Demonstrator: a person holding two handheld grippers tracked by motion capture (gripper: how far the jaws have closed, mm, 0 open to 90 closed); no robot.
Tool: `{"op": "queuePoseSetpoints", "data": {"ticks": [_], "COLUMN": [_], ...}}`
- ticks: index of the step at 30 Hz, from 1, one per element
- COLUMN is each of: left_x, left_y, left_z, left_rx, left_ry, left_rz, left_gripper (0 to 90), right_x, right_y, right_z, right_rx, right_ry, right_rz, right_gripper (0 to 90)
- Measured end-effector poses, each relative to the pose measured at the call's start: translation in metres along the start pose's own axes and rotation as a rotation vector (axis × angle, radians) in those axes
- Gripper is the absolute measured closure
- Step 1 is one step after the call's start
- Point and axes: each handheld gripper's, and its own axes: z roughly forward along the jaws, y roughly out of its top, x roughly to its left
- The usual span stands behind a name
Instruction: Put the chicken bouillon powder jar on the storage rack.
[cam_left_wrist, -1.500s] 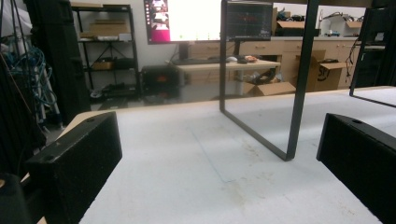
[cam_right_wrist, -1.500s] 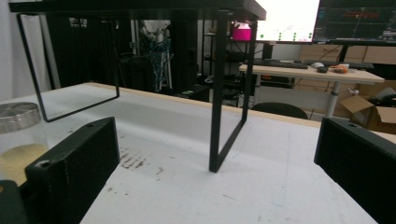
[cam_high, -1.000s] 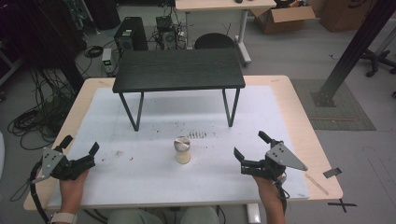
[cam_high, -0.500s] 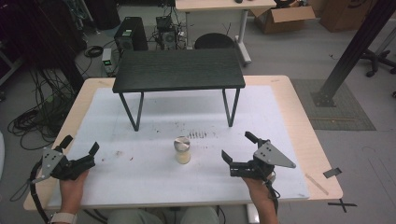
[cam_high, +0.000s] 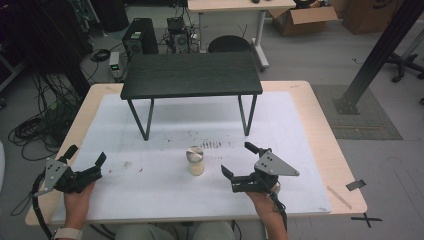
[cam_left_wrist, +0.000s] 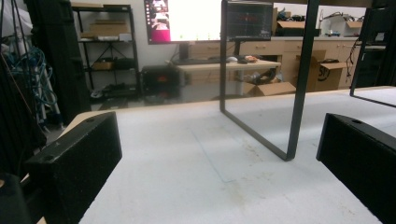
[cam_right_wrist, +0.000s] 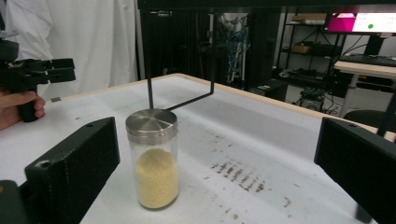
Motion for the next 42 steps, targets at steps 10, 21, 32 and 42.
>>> {"op": "queuePoseSetpoints", "data": {"ticks": [10,21,32,42], "left_x": [0.0,0.0,0.0,0.0], "left_y": [0.0,0.0,0.0,0.0], "left_z": [0.0,0.0,0.0,0.0], "left_rx": [-0.002,-0.002,-0.004,-0.003], "left_ry": [0.0,0.0,0.0,-0.001], "left_rz": [0.0,0.0,0.0,0.001], "left_gripper": [0.4,0.5,0.4,0.4], "right_x": [0.01,0.018,0.022,0.025], "right_y": [-0.002,-0.003,-0.004,-0.008], "right_z": [0.015,0.029,0.042,0.061], "right_rx": [0.023,0.034,0.057,0.091], "right_ry": [0.045,0.078,0.106,0.125], "right_rz": [0.001,-0.006,-0.018,-0.015], "right_gripper": [0.0,0.0,0.0,0.0]}}
